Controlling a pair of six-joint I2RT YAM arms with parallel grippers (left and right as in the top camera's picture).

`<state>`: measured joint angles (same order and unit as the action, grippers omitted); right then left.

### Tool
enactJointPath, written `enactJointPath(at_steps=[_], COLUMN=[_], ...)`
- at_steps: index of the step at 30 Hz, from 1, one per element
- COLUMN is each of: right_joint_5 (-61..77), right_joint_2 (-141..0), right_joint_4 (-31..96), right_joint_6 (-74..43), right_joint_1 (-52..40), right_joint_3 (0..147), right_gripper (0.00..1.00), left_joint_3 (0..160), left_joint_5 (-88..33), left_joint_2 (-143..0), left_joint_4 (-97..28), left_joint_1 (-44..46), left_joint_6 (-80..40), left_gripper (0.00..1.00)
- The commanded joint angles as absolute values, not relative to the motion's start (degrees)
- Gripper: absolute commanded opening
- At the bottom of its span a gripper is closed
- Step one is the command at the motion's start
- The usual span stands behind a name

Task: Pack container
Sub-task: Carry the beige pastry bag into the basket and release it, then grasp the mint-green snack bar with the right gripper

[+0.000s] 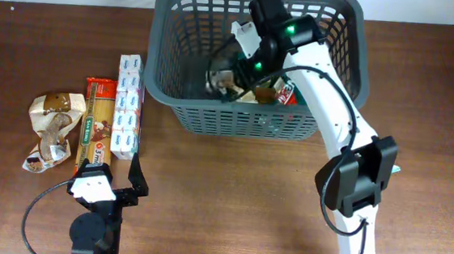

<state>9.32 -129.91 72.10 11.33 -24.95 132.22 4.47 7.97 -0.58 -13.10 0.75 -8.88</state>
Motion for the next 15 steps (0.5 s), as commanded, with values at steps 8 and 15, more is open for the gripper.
enactJointPath(at_steps=[8,15], right_joint_5=[-8.2,1.6], right_joint_2=[-104.4,-100.5], right_joint_4=[73.1,67.2], right_joint_6=[9.8,7.0], right_joint_1=[-12.0,19.8], right_joint_3=[135.2,121.0], right_gripper=[0.78,0.83], left_joint_3=[4.2,4.2], left_joint_5=[8.6,8.6], left_joint_2=[-0.3,-0.3], left_joint_4=[-13.1,-13.1], left_joint_1=[1.0,1.0], left_joint_6=[-9.4,-9.4], left_gripper=[0.99,0.99])
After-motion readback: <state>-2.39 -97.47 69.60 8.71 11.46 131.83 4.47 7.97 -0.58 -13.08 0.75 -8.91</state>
